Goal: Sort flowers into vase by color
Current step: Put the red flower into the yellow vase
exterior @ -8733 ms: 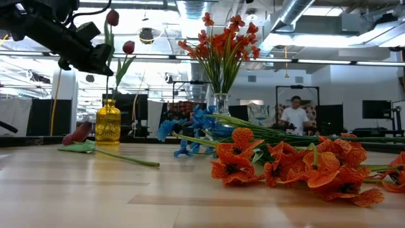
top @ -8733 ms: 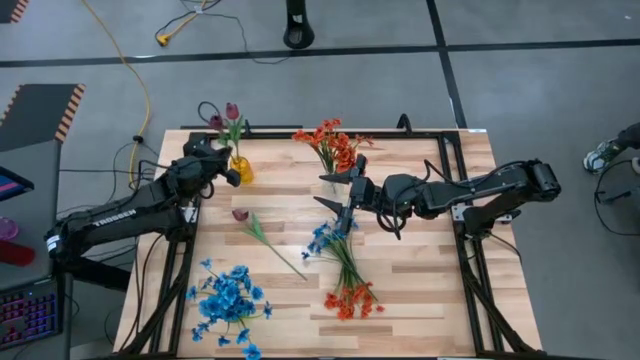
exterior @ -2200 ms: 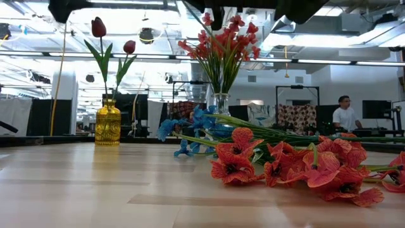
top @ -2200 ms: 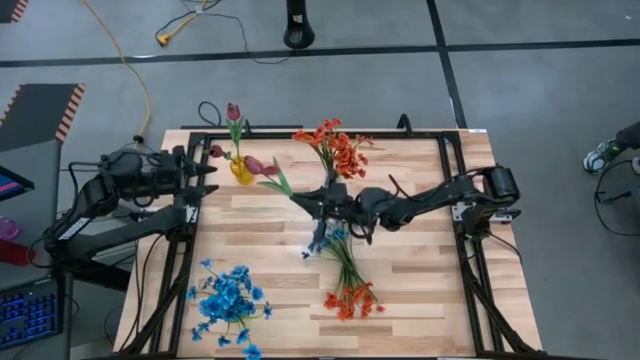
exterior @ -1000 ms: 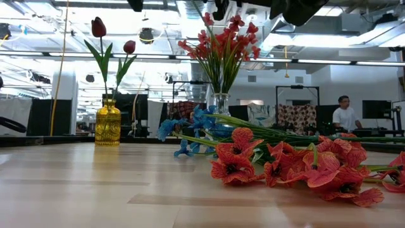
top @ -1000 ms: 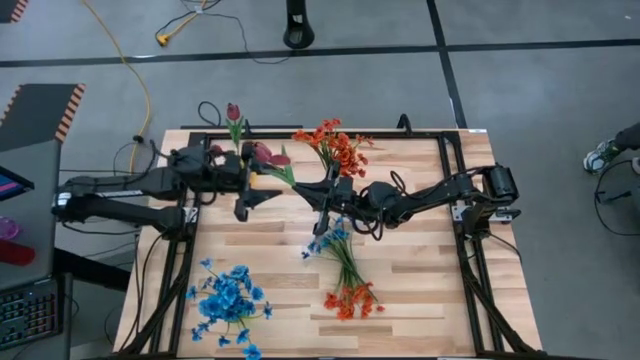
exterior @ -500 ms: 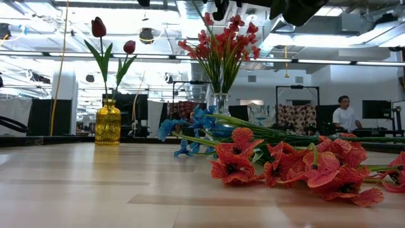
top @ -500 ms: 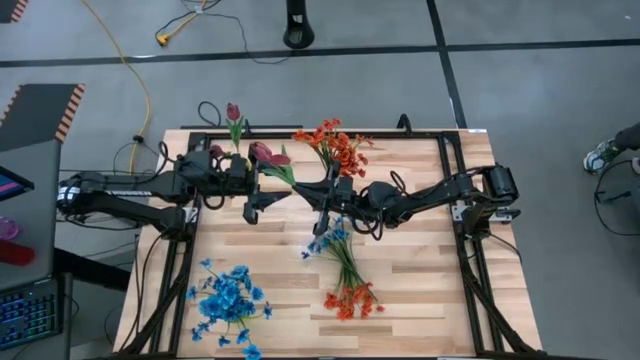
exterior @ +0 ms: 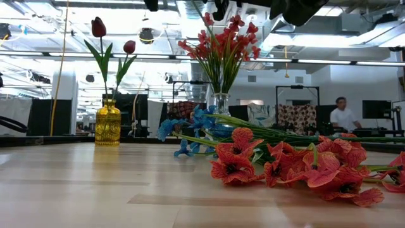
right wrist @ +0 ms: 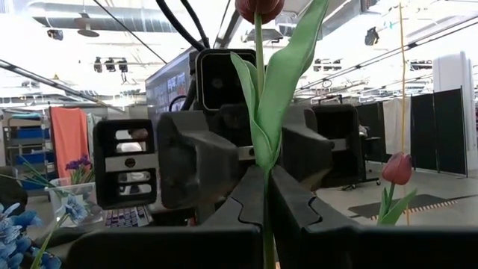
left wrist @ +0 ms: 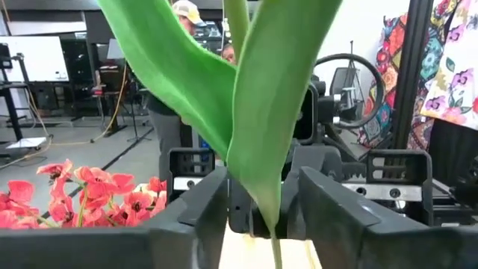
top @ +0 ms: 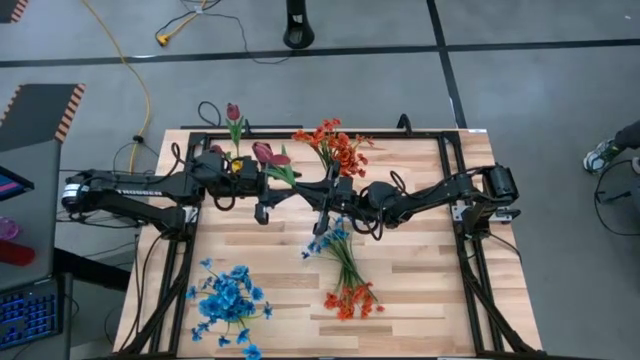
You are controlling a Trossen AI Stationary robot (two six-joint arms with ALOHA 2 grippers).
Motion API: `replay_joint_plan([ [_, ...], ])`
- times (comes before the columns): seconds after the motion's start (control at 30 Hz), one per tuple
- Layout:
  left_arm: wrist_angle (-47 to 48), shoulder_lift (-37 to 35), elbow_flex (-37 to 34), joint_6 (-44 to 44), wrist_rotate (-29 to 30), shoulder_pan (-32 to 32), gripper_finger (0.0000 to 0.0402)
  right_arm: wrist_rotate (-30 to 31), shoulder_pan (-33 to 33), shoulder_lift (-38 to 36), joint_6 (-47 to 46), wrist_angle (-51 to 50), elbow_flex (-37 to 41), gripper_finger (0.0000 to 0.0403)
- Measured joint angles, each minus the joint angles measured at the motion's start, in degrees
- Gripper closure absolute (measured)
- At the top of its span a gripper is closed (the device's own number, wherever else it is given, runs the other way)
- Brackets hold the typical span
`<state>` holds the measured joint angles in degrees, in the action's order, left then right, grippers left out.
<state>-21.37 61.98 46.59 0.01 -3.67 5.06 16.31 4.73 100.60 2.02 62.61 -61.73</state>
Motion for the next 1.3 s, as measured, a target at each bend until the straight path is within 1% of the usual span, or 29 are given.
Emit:
replay_joint_plan([
  [0.17, -0.3, -0.4, 0.0, 0.0, -0.4, 0.0, 0.0299, 0.0, 0.0, 0.0, 0.1, -1.3, 0.0, 0.0366],
  [0.3, -0.2, -1.1, 0.0, -0.1, -0.4, 0.0, 0.0322, 0.0, 0.0, 0.0, 0.2, -2.2, 0.0, 0.0365],
  [0.63, 0.2, -2.0, 0.0, -0.2, -0.4, 0.0, 0.0346, 0.0, 0.0, 0.0, 0.0, -2.2, 0.0, 0.0365],
  [0.93, 0.3, -2.0, 0.0, -0.2, -0.5, 0.0, 0.0395, 0.0, 0.0, 0.0, -0.2, -2.3, 0.0, 0.0359],
  [1.17, 0.4, -2.2, 0.0, -1.1, -0.5, 0.0, 0.0397, 0.0, 0.0, 0.0, -0.9, -2.3, 0.0, 0.034],
  [1.3, 0.8, -3.0, 0.0, -1.7, -0.5, 0.0, 0.04, 0.0, 0.0, 0.0, -1.1, -3.1, 0.0, 0.0312],
])
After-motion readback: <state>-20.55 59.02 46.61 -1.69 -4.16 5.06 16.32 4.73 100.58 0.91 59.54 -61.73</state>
